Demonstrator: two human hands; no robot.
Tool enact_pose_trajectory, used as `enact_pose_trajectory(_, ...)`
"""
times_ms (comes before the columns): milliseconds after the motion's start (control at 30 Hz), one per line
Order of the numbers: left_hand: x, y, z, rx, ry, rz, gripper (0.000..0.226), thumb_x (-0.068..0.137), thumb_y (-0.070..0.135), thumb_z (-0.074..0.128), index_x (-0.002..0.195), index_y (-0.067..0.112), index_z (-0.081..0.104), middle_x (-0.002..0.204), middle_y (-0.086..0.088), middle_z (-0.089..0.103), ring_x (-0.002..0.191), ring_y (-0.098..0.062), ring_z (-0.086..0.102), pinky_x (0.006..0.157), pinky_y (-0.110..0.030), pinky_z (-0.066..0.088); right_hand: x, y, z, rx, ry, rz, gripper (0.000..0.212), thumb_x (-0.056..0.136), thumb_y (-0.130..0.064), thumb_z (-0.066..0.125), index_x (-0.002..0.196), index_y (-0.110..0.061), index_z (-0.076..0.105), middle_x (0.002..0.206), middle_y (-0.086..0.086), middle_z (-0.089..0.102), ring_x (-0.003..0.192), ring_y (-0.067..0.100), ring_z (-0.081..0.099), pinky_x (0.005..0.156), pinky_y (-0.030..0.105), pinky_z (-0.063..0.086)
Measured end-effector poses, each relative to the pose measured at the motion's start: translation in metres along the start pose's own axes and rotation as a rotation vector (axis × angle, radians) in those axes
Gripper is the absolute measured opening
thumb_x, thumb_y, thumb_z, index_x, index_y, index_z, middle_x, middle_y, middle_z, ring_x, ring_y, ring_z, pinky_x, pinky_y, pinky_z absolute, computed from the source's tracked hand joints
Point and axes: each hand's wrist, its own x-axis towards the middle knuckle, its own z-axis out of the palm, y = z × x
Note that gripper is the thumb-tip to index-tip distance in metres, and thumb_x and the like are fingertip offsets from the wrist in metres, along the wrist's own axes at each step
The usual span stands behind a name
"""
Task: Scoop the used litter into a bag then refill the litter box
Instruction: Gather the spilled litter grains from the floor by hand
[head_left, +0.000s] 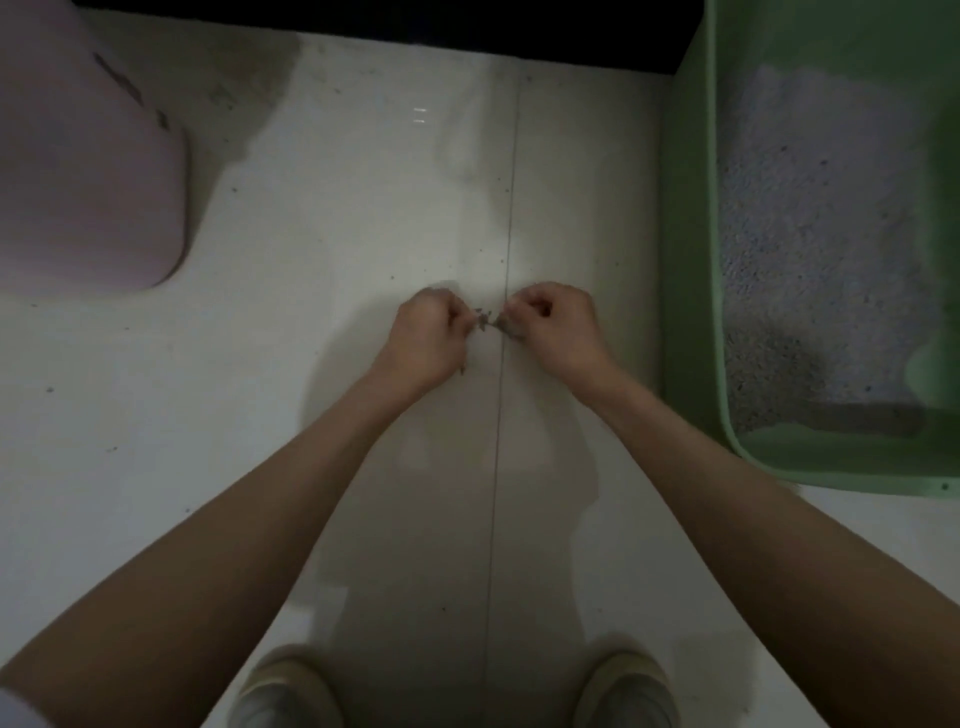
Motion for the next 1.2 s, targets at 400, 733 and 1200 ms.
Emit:
enact_pose_trajectory(400,-0.044,0.035,-0.105,-1.232,-0.042,-0.343,0.016,0.087,-0.003,0.052,0.073,0.003,0.058,0.059,-0.002,0.059,0.052,-0.005,0.058,0.057,-0.011,0.05,-0.053,-0.084,-0.041,1.053,-0.18,0.204,0.021,0.088,0.01,0.048,0.071,0.0,0.056,0.055,0.003,0.065,0.05,0.006,0.061,0.053,0.013,0.052)
enact_pose_trajectory(733,-0.116,0.062,-0.273,-1.19,0.223,-0.062,0.011,0.086,-0.002,0.056,0.086,0.005,0.064,0.06,0.001,0.063,0.054,-0.005,0.059,0.059,-0.012,0.051,-0.083,-0.262,-0.011,0.882,-0.504,0.046,0.019,0.091,0.007,0.042,0.081,-0.003,0.055,0.066,0.006,0.057,0.056,0.009,0.053,0.05,0.012,0.047)
enact_pose_trajectory(1200,-0.087,-0.006,-0.396,-0.384,0.336,-0.271,0.045,0.1,0.037,0.034,0.135,0.011,0.046,0.142,-0.005,0.044,0.129,-0.02,0.04,0.103,-0.031,0.028,-0.076,-0.404,0.078,0.548,-0.774,0.086,0.07,0.096,-0.056,0.027,0.149,-0.013,0.013,0.157,0.013,0.01,0.143,0.038,0.01,0.111,0.055,0.019)
